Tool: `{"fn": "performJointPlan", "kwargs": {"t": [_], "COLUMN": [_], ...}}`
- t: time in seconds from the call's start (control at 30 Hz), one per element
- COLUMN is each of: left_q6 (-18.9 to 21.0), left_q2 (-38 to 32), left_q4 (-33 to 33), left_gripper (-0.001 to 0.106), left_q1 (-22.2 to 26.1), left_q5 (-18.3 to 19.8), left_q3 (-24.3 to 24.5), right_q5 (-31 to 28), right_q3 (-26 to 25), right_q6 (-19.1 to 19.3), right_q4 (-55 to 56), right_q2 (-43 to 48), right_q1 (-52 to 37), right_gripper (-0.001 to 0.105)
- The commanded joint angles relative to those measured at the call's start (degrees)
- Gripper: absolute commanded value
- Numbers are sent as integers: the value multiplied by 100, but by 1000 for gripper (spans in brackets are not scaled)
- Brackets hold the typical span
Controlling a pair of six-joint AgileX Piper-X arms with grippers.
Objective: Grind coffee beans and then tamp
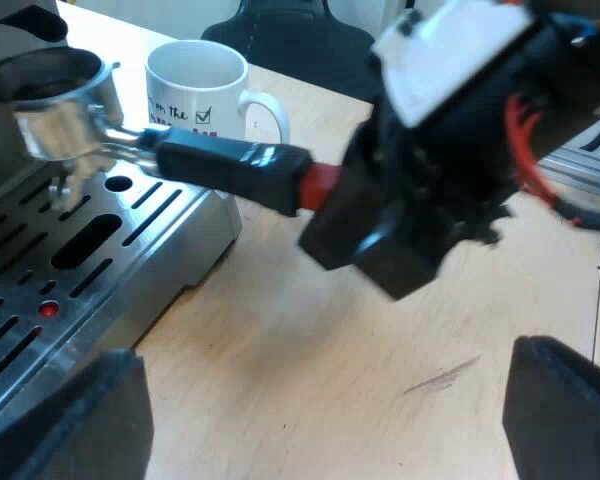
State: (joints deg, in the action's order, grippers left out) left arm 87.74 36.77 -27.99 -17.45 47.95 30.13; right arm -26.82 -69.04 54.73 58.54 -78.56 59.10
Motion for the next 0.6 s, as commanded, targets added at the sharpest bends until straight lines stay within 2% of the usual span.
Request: {"fn": "performJointPlan", "kwargs": {"t": [0.03,0.2,0.6], "left_q6": [-17,-17,74], "left_q2": [-2,-2,-83], "left_q4": [-3,-1,-142], "left_gripper": [73,73,73], "left_q1": [-15,-15,-15], "left_q5": [35,35,-49], "left_q3": [5,5,5], "right_q5": [-316,-346,-611], "right_q3": [98,464,883], "right_q6": [9,30,75], "right_q4": [-74,-78,-78], "right_q2": [318,778,1546], "right_q1": [74,282,860], "right_gripper": [0,0,0]}}
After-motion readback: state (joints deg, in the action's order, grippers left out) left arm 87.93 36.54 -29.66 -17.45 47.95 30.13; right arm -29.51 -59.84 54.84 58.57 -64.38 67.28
